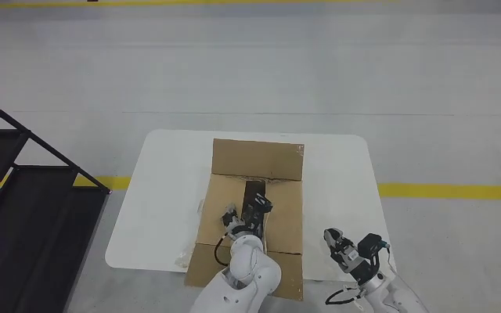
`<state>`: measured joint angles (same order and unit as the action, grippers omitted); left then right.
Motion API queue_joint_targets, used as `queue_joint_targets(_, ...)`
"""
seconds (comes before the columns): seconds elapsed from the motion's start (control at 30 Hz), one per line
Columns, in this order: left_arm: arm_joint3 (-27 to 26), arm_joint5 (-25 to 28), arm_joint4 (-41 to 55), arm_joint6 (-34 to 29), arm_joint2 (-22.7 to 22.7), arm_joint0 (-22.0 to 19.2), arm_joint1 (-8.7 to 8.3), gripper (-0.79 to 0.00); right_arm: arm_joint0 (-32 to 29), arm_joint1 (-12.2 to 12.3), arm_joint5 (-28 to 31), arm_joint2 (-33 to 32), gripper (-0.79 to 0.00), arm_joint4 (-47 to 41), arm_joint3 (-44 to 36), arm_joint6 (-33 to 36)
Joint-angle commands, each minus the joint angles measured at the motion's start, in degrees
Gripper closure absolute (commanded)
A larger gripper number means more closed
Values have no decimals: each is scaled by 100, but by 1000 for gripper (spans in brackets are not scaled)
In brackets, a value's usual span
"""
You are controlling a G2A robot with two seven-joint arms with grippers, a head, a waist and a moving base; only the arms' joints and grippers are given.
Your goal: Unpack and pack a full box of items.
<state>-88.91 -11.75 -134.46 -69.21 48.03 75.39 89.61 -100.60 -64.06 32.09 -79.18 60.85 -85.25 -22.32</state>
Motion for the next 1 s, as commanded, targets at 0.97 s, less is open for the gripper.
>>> queue_joint_targets(0.97,-1374,546,-55,257,311,746,190,0,-182,29,37,-393,0,-41,-551,-11)
